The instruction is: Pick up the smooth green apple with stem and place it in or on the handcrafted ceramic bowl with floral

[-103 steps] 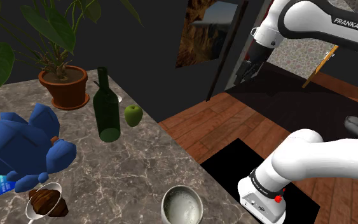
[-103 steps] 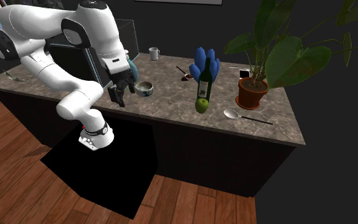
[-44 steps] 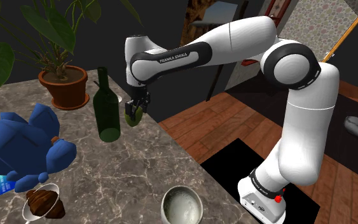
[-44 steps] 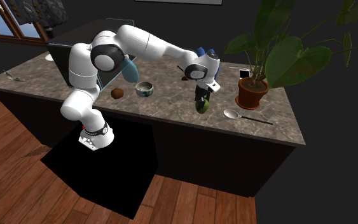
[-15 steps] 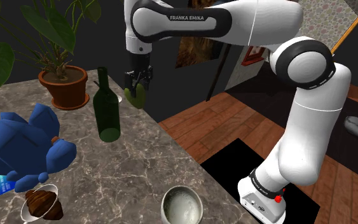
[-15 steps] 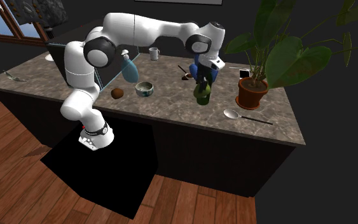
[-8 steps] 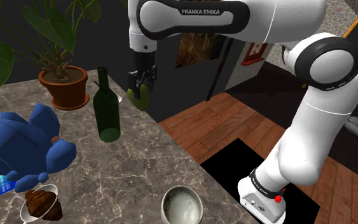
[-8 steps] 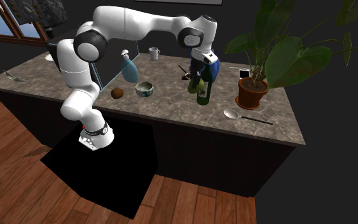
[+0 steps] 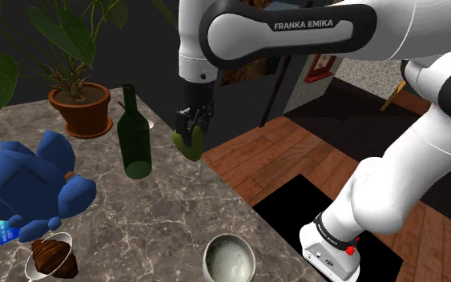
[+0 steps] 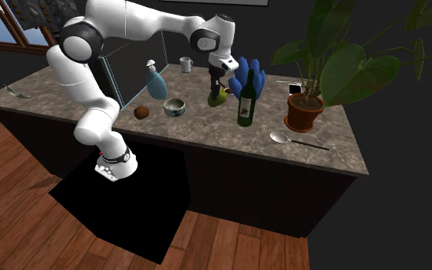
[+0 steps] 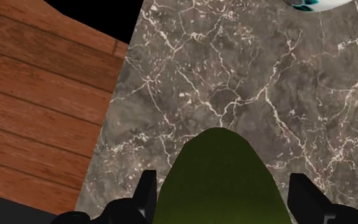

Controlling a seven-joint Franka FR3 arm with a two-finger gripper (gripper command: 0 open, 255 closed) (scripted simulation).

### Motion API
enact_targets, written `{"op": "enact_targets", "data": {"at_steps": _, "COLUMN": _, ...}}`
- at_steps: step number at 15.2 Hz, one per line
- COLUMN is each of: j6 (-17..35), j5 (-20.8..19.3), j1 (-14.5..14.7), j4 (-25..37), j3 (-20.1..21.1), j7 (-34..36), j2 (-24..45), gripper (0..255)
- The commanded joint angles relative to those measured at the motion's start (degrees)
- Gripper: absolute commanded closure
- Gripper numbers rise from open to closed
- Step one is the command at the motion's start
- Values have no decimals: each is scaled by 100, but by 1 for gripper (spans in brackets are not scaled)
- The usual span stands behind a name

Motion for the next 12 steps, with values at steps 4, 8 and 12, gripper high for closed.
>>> {"op": "enact_targets", "data": {"at_steps": 4, "j6": 79, "j5": 344, "j1": 223, "j4": -831, "j3": 201, "j7": 293, "j2": -837, "gripper": 255}}
{"op": "enact_targets", "data": {"at_steps": 8, "j6": 74, "j5": 641, "j1": 437, "j4": -1378, "j3": 369, "j7": 542, "j2": -1467, "gripper": 255}}
{"op": "enact_targets", "data": {"at_steps": 12, "j6": 18, "j5": 953, "j1": 687, "j4": -1818, "j3": 557, "j7": 835, "j2": -2050, "gripper": 255}}
